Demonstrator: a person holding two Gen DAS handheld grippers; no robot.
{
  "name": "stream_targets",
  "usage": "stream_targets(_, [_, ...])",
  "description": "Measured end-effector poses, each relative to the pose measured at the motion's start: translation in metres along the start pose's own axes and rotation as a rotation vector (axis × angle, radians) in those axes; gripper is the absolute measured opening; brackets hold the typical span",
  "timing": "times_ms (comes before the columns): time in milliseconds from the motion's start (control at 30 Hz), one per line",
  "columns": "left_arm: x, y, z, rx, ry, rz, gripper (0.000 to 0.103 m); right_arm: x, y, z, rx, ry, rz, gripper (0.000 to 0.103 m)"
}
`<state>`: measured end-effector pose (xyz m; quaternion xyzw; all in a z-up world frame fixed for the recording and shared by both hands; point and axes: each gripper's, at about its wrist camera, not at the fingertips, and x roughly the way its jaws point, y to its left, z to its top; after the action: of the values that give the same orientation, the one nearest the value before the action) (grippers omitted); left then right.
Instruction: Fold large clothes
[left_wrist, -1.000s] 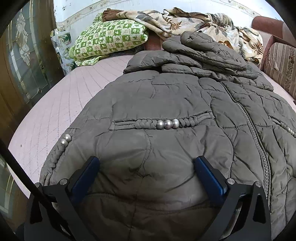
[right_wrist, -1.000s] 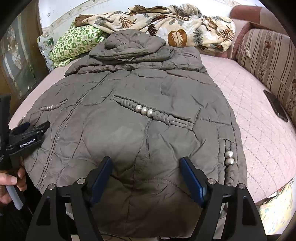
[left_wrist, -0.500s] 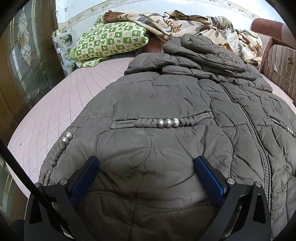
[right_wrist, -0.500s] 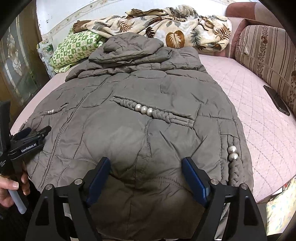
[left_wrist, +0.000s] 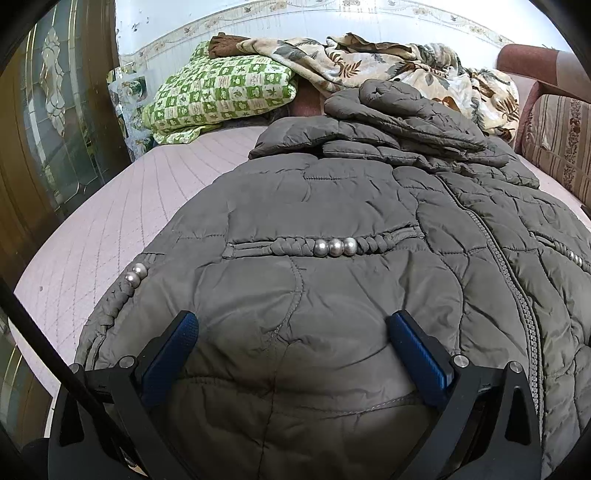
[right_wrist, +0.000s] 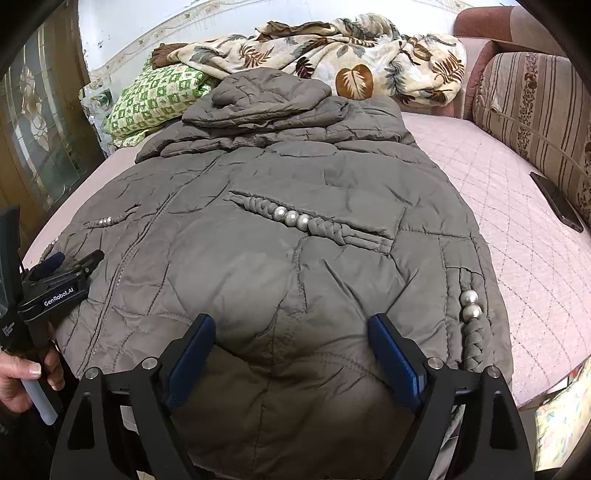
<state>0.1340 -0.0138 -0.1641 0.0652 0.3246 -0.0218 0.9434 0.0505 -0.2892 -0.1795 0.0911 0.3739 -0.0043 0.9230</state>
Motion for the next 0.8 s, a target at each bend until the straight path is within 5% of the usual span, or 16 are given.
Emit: stream_targets(800, [-0.0024, -0.0006, -0.0035, 0.024, -0.023, -0.022, 0.103, 0.002, 0.0002, -0.0046, 0.002, -0.027, 0.013, 0.097])
